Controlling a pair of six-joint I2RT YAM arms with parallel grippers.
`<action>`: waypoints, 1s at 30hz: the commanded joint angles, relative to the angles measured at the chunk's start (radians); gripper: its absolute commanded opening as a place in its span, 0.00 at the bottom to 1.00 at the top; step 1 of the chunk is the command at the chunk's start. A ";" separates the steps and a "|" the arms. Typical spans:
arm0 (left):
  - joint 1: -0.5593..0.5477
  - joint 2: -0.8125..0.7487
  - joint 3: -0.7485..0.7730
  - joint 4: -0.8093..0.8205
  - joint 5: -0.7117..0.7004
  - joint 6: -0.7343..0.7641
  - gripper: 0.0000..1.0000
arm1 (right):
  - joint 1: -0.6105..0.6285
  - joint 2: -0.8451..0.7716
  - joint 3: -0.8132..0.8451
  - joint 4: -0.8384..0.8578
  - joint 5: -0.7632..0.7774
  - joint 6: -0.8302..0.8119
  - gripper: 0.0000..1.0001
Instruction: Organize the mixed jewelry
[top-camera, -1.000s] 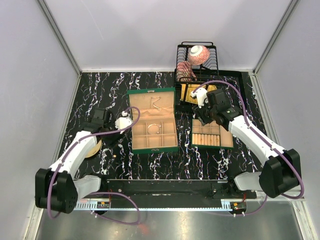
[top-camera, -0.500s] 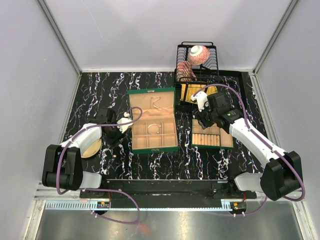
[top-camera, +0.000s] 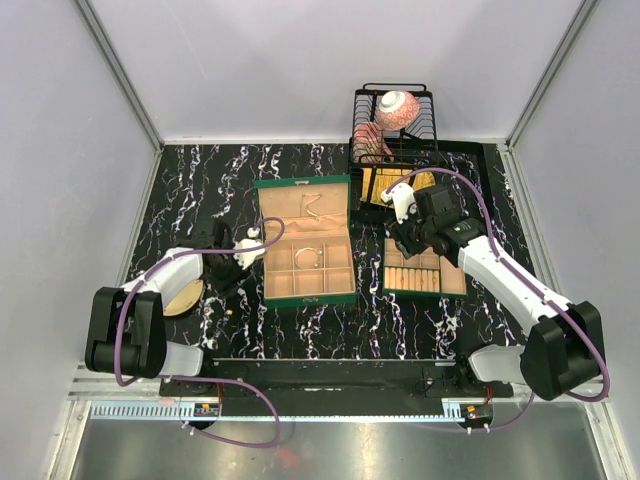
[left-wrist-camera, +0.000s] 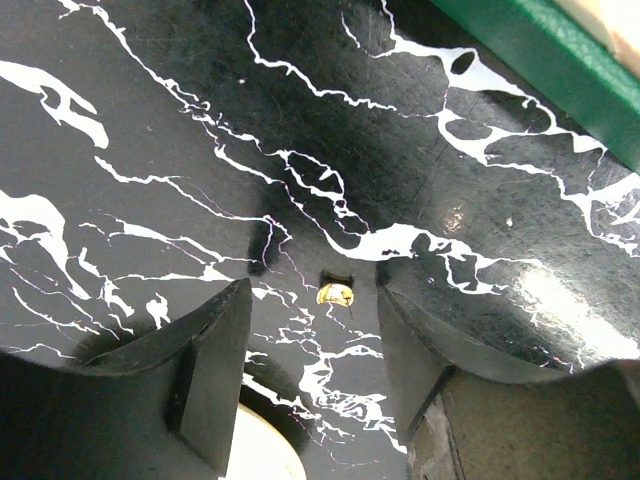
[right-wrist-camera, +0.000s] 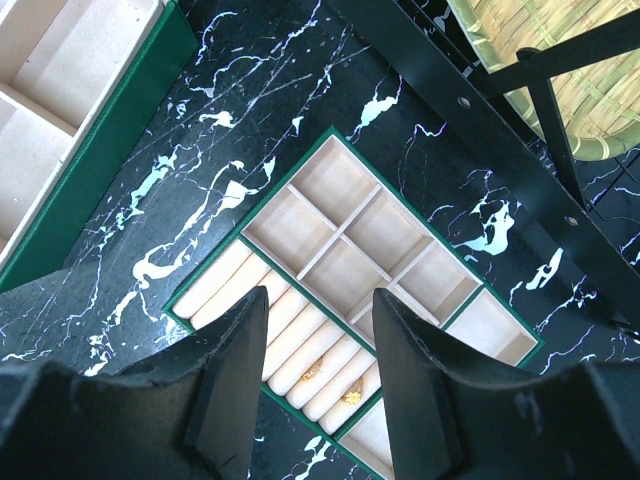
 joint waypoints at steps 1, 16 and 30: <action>0.011 0.014 -0.008 0.020 0.040 0.026 0.56 | -0.004 0.006 0.008 0.017 0.002 -0.003 0.52; 0.015 0.035 -0.025 0.000 0.072 0.049 0.38 | -0.004 0.017 0.007 0.019 0.014 -0.005 0.52; 0.015 0.005 -0.020 -0.046 0.078 0.063 0.18 | -0.004 0.027 0.004 0.022 0.024 -0.005 0.51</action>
